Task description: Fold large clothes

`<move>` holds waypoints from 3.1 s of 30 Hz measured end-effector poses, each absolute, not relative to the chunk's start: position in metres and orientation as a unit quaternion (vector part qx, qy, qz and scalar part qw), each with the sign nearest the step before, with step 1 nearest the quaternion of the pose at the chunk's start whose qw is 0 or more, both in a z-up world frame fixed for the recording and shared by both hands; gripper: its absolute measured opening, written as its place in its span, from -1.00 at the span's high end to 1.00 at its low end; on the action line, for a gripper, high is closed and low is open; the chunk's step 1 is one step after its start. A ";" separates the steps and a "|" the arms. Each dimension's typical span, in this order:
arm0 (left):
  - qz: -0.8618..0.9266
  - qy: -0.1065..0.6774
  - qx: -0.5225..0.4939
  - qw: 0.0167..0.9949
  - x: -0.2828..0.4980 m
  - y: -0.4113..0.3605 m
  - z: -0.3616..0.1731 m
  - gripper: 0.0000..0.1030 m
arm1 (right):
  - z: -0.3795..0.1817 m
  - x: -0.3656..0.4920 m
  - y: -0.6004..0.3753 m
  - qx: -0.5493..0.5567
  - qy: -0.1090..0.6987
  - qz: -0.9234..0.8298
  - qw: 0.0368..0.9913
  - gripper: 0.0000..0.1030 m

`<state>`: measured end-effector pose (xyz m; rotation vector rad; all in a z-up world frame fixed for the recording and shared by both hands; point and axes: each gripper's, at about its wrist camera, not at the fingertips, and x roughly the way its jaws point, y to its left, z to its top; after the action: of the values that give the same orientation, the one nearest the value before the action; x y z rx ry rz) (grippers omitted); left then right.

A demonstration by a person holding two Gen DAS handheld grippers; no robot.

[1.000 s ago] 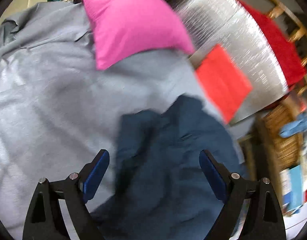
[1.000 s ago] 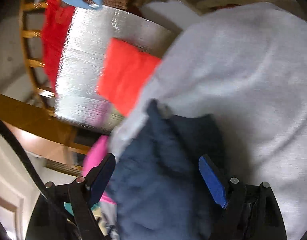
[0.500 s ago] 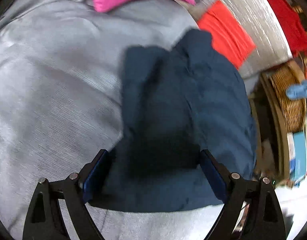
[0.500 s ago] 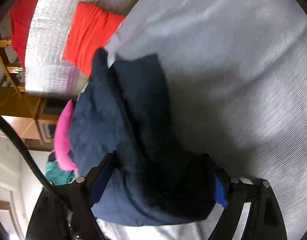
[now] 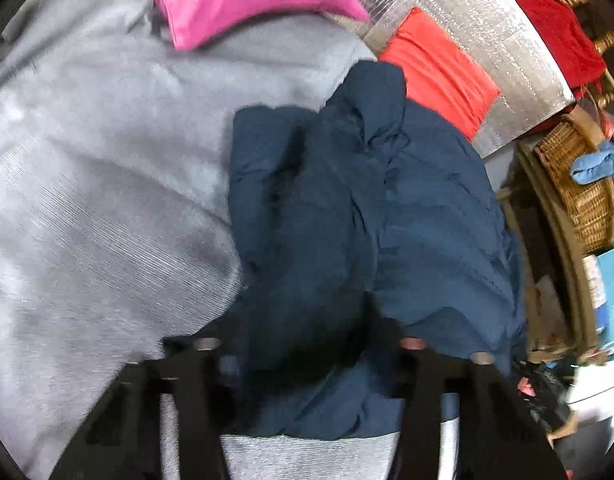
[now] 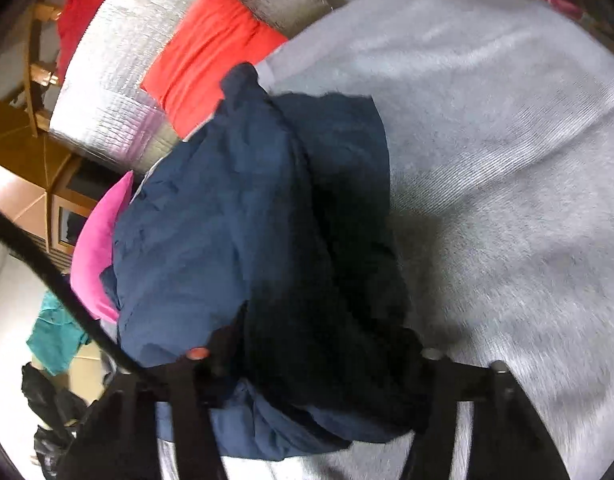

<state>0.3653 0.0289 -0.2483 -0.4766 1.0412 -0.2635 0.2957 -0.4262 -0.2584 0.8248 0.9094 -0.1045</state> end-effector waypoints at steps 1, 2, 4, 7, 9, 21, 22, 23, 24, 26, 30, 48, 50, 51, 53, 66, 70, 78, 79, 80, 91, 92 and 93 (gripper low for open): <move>-0.122 0.485 -0.219 0.838 0.362 0.027 -0.244 0.30 | -0.254 0.296 -0.420 0.377 0.422 -0.053 0.823 0.06; -0.120 0.478 -0.217 0.842 0.358 0.025 -0.240 0.40 | -0.249 0.291 -0.416 0.369 0.416 -0.054 0.829 0.08; -0.119 0.471 -0.220 0.846 0.351 0.028 -0.233 0.47 | -0.247 0.281 -0.413 0.375 0.413 -0.050 0.828 0.10; -0.124 0.471 -0.222 0.845 0.337 0.037 -0.227 0.51 | -0.242 0.262 -0.413 0.387 0.413 -0.043 0.824 0.11; -0.127 0.476 -0.220 0.842 0.330 0.045 -0.224 0.53 | -0.238 0.249 -0.410 0.389 0.413 -0.037 0.823 0.11; -0.136 0.515 -0.192 0.824 0.279 0.096 -0.219 -0.05 | -0.231 0.180 -0.418 0.385 0.470 -0.034 0.794 -0.28; -0.130 0.508 -0.196 0.829 0.284 0.105 -0.215 -0.07 | -0.223 0.175 -0.426 0.383 0.456 -0.049 0.802 -0.29; -0.119 0.492 -0.198 0.839 0.285 0.114 -0.207 -0.12 | -0.215 0.174 -0.431 0.382 0.443 -0.059 0.809 -0.32; -0.108 0.475 -0.199 0.850 0.287 0.120 -0.200 -0.21 | -0.201 0.172 -0.441 0.379 0.414 -0.079 0.824 -0.42; -0.086 0.435 -0.199 0.874 0.297 0.123 -0.187 -0.39 | -0.188 0.173 -0.450 0.379 0.382 -0.096 0.838 -0.52; -0.110 0.417 -0.213 0.877 0.340 0.095 -0.184 -0.49 | -0.187 0.219 -0.447 0.404 0.360 -0.066 0.838 -0.52; -0.056 0.484 -0.225 0.844 0.447 0.031 -0.241 -0.02 | -0.236 0.340 -0.450 0.408 0.384 -0.042 0.827 0.62; -0.053 0.474 -0.213 0.853 0.446 0.028 -0.237 0.19 | -0.228 0.339 -0.450 0.405 0.372 -0.044 0.834 0.69; -0.052 0.468 -0.211 0.857 0.445 0.029 -0.233 0.25 | -0.218 0.338 -0.448 0.394 0.354 -0.045 0.847 0.70; -0.048 0.446 -0.205 0.870 0.441 0.030 -0.223 0.25 | -0.206 0.337 -0.443 0.368 0.336 -0.055 0.865 0.70; 0.011 0.422 -0.119 0.899 0.412 0.028 -0.196 -0.12 | -0.198 0.319 -0.432 0.362 0.321 -0.112 0.868 -0.07; -0.025 0.351 -0.077 0.933 0.389 0.006 -0.163 -0.37 | -0.172 0.316 -0.391 0.312 0.289 -0.060 0.903 -0.07; -0.115 0.448 -0.008 0.886 0.403 -0.066 -0.214 -0.44 | -0.213 0.375 -0.301 0.246 0.402 0.027 0.882 0.05; -0.108 0.468 -0.013 0.877 0.409 -0.067 -0.224 -0.45 | -0.223 0.377 -0.299 0.245 0.417 0.022 0.875 0.03; -0.104 0.476 -0.025 0.873 0.413 -0.064 -0.228 -0.51 | -0.234 0.381 -0.299 0.249 0.431 0.014 0.867 0.03; -0.095 0.455 -0.031 0.885 0.386 -0.052 -0.195 -0.54 | -0.196 0.336 -0.350 0.302 0.394 -0.034 0.867 0.03; -0.087 0.458 -0.020 0.885 0.385 -0.051 -0.196 -0.54 | -0.195 0.331 -0.356 0.302 0.396 -0.048 0.866 0.03; -0.078 0.461 -0.011 0.884 0.389 -0.050 -0.200 -0.54 | -0.198 0.325 -0.362 0.305 0.400 -0.061 0.862 0.03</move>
<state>0.3895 -0.0501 -0.2002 -0.0228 0.9593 -0.1626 0.3249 -0.3620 -0.1981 0.6390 0.8380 -0.1284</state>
